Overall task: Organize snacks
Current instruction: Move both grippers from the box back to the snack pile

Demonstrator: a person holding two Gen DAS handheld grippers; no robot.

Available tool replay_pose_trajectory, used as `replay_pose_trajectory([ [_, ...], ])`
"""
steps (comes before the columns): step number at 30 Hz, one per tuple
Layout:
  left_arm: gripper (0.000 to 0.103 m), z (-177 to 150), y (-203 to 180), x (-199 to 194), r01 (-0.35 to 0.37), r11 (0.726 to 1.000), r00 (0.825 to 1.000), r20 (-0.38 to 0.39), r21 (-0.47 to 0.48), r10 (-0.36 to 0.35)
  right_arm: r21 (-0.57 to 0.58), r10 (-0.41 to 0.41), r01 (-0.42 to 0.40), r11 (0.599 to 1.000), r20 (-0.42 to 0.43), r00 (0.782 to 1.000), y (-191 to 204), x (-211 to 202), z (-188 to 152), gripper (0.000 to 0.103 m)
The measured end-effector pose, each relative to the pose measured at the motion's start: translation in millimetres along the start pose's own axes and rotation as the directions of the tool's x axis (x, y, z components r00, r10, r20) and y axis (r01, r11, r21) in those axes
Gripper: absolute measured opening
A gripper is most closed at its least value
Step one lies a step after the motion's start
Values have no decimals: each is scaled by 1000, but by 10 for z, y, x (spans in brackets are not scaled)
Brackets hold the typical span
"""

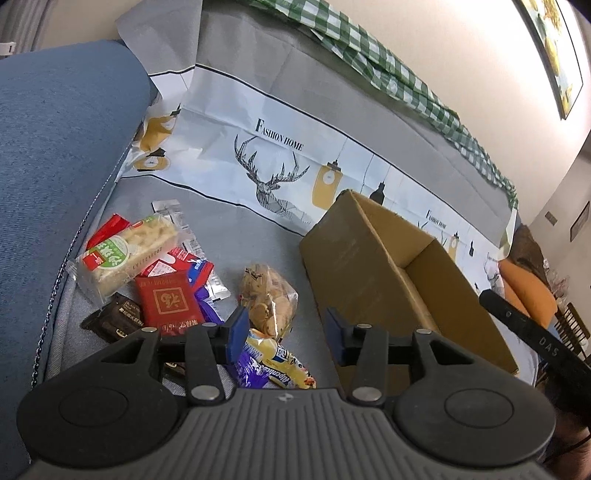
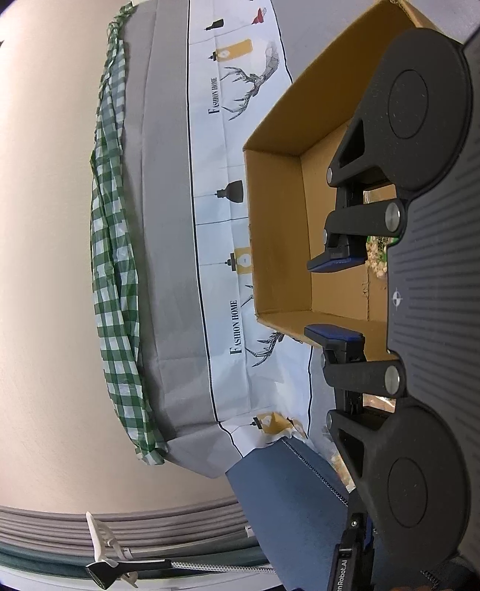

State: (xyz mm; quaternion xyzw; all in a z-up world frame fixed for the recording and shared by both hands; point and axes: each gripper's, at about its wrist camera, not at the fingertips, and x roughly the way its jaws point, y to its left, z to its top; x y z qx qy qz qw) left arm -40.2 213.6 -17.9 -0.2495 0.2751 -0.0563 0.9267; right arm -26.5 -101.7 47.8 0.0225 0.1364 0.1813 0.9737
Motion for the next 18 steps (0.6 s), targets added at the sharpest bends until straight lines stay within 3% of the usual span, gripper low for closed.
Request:
replay_pose_trajectory([
  [8,54,-1,24,23,-25,1000,1000,-5,-15,25,-51,28,-28,998,6,1000,111,2,-21,29],
  [12,59,1,29,8,-61,998,998,4,-27,61,-134,38,-34,990,29,999,272,-29,-49,29],
  [18,59,12,40,39,-105,994,994,-4,-34,105,-295,135,-118,948,37,990,658,-77,-149,29],
])
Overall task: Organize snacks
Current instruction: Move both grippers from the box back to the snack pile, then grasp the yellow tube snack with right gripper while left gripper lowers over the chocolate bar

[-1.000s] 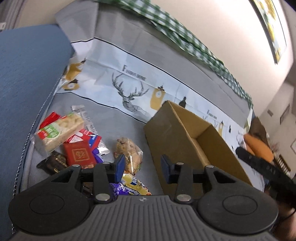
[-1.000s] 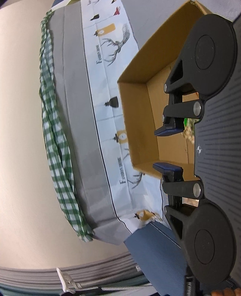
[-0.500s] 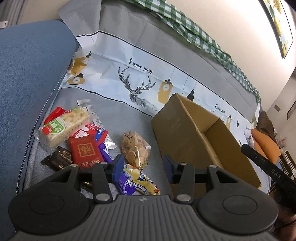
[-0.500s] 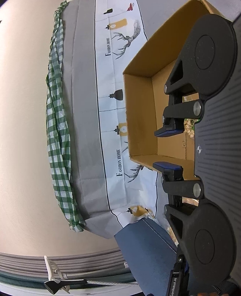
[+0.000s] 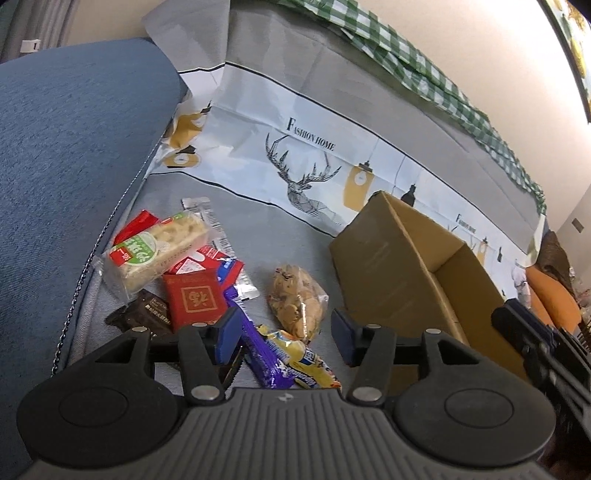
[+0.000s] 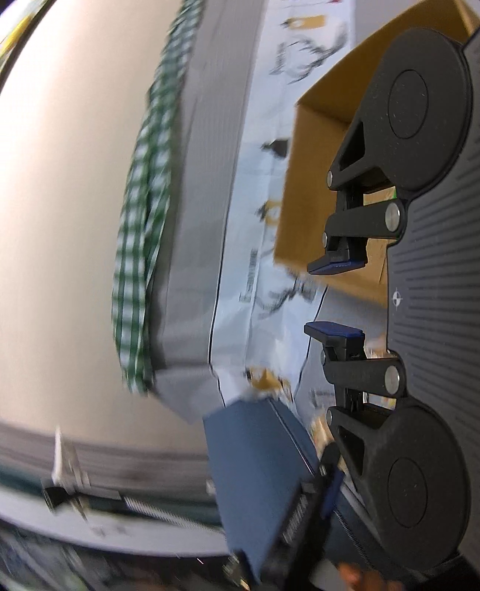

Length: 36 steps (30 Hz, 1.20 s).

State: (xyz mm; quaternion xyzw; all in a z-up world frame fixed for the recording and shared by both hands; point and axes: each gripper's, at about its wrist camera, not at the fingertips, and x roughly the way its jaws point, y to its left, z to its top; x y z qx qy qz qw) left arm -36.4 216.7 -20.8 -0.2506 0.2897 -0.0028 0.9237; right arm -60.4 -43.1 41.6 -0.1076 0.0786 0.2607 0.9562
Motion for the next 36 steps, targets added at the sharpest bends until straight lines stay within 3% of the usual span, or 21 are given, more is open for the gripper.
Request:
replay_pose_trajectory([
  [9,64,9,22,144,-80,997,996,-48,-22,79,6,128,-128,992,-75,989,326,197,-43,29],
  [16,73,-10,18,348,-218,976,967,-134,-3,215,24,143,-141,990,-175,974,481,534,-146,29],
  [20,78,-20,36,400,-259,966,955,-150,4,257,16,140,-141,990,-281,950,578,792,-260,29],
  [26,80,-6,130,490,-300,953,938,-195,-42,287,-10,88,-98,995,-364,927,652,1077,-366,34],
  [29,81,-5,185,555,-334,940,924,-218,-65,313,-5,86,-97,995,-419,904,670,1204,-439,35],
  [33,81,-20,258,633,-346,932,921,-229,-106,316,6,78,-86,996,-479,874,651,1369,-536,35],
  [36,84,-39,289,667,-346,928,926,-209,-139,314,36,106,-101,994,-501,859,639,1408,-587,23],
])
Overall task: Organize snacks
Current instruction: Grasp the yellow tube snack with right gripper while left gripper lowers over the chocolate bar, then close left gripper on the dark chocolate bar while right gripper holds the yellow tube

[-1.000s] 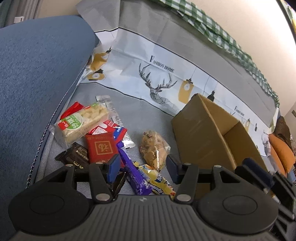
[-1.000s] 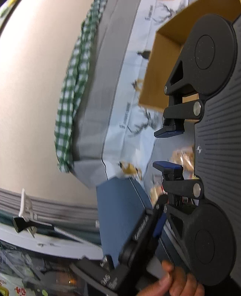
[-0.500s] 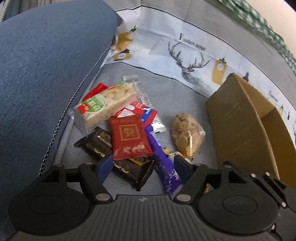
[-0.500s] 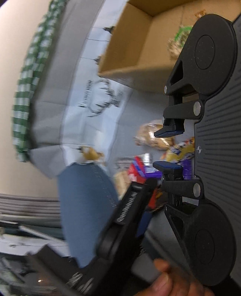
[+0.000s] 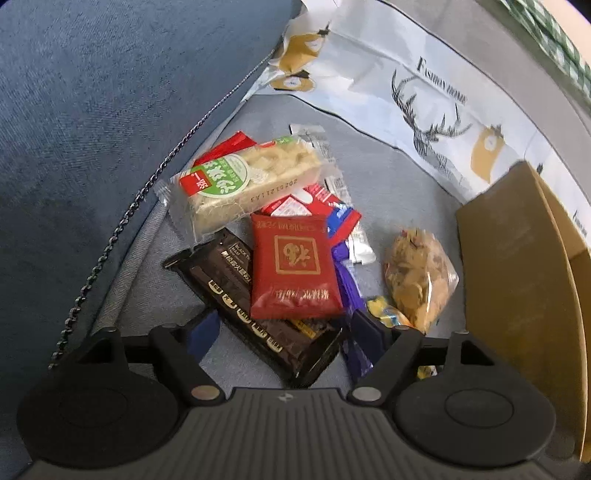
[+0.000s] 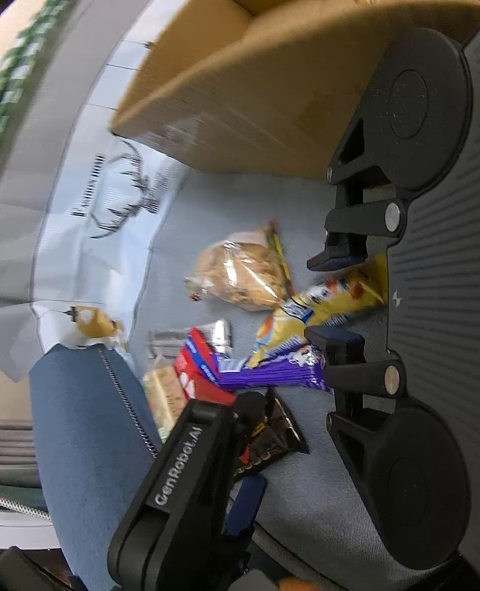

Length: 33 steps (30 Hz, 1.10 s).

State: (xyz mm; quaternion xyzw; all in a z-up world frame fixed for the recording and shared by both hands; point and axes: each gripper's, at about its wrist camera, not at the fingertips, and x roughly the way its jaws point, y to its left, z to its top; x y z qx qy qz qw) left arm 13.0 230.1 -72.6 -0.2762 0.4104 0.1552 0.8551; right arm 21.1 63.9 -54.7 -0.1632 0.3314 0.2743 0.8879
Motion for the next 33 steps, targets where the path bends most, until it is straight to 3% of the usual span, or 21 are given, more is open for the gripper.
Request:
replay_pose_trajectory([
  [2,84,-9,-14,1,6,1000,1000,25,-5,-6,3,21,-21,1000,2,1000,2,-21,-11,14],
  [9,81,-33,-103,62,-27,999,998,53,42,25,-16,69,-69,998,-5,998,19,-228,-94,11],
  [13,53,-51,-114,42,-67,996,995,72,66,62,-48,73,-74,996,-23,997,62,-332,-161,11],
  [16,39,-54,-109,-15,-73,992,994,86,99,64,-53,75,-77,996,-39,996,85,-387,-211,11],
  [21,13,-27,-61,-124,-31,976,999,-2,215,32,-20,89,-91,996,-73,993,85,-519,-301,11],
  [24,15,-49,24,-183,6,976,998,-57,219,7,5,107,-107,994,-102,989,66,-582,-354,11],
  [26,37,-60,103,-223,33,987,999,-48,158,-25,23,109,-108,994,-103,989,54,-611,-372,12],
  [28,52,-64,113,-219,41,991,999,-31,125,-37,45,115,-111,993,-96,989,38,-622,-374,12],
  [33,77,-36,-17,-164,-3,995,999,33,104,0,56,131,-126,990,-96,987,28,-576,-374,14],
])
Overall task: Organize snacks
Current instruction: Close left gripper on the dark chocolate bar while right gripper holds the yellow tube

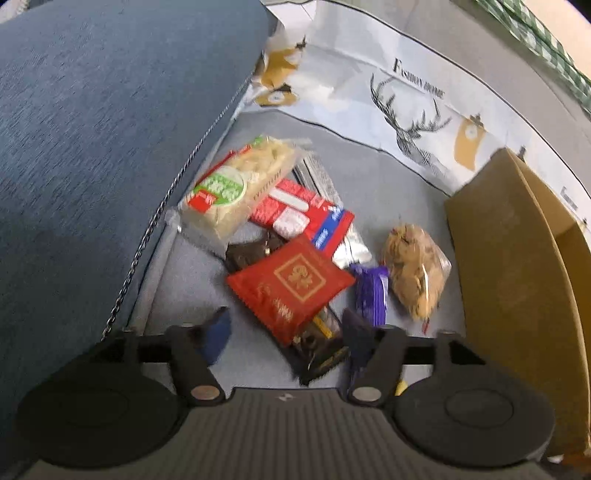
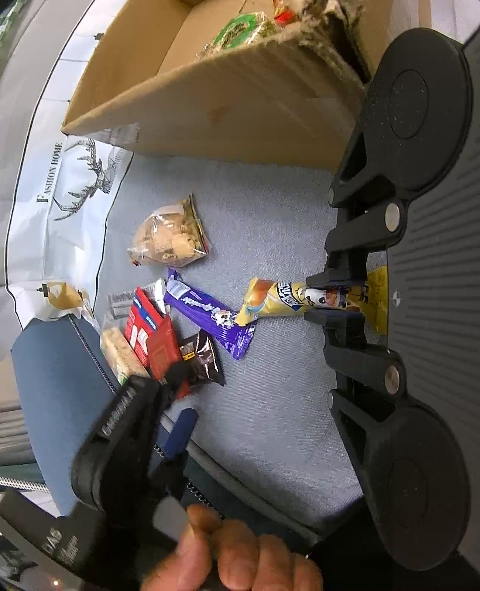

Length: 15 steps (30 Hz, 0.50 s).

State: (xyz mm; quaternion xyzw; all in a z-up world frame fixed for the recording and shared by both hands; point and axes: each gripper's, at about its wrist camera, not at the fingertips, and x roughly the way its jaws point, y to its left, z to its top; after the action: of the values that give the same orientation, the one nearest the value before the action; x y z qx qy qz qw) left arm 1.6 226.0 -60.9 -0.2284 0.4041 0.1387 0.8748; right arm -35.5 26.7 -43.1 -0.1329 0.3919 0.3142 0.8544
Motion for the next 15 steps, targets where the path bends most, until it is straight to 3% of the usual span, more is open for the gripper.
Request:
replay_pose_trajectory([
  [6,85,6,-64,251,-33,997,999,29,-76,36,43,9,-8,999,-17,1000,-105,96,37,18],
  [7,91,-9,-124,289,-43,998,998,35,-55,45,49,12,-11,999,-23,1000,-114,115,37,18],
  [10,91,-66,-398,387,-126,987,991,51,97,122,23,6,-6,1000,-24,1000,-71,157,41,19],
  [12,86,-109,-490,440,-197,967,980,61,164,190,-16,-1,1,1000,-17,1000,-34,170,38,19],
  [15,62,-111,-474,399,-224,960,973,94,169,211,-50,-15,15,999,-10,1000,15,191,45,20],
])
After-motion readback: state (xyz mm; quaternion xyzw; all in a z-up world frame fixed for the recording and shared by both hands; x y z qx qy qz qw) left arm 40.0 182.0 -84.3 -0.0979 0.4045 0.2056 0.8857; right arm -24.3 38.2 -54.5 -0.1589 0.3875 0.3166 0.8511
